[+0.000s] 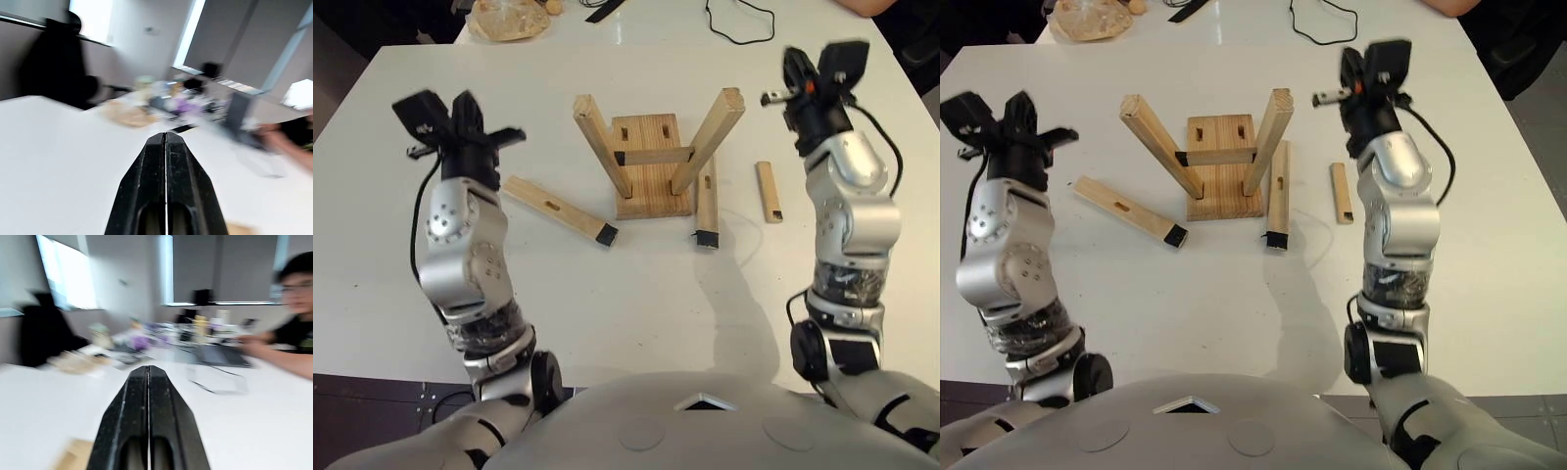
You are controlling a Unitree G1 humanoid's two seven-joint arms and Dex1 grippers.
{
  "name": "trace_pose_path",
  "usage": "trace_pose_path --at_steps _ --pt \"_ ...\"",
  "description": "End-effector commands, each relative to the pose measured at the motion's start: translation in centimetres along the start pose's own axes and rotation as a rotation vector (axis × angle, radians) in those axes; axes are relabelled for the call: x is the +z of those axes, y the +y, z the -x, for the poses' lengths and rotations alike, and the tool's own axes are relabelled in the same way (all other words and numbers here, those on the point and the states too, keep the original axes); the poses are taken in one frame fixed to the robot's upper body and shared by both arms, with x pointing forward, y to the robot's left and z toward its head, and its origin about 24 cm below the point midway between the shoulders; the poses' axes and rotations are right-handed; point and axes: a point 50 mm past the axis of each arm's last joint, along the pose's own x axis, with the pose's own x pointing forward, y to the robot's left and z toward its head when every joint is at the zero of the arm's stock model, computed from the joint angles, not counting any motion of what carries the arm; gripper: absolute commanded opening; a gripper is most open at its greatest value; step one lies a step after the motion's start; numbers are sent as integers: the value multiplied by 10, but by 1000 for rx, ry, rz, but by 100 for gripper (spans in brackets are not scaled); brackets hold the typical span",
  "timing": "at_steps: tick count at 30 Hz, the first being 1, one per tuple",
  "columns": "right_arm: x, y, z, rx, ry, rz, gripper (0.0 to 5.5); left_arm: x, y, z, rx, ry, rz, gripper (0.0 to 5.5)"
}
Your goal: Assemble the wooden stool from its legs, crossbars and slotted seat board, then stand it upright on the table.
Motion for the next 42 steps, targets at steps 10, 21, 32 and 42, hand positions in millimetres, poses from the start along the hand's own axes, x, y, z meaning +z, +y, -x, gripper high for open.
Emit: trace_pose_path --at_steps 10,21,32,42 --pt "-38 30 13 357 257 -203 3 -37 -47 -6 -381 460 428 0" --pt "7 15 -1 384 10 -339 3 3 -35 -9 -377 207 472 0" --pt "-106 -55 25 239 457 52 3 -66 45 77 -256 578 359 0" --pt "-143 -9 7 615 504 131 3 -133 -4 106 -584 834 1 0"
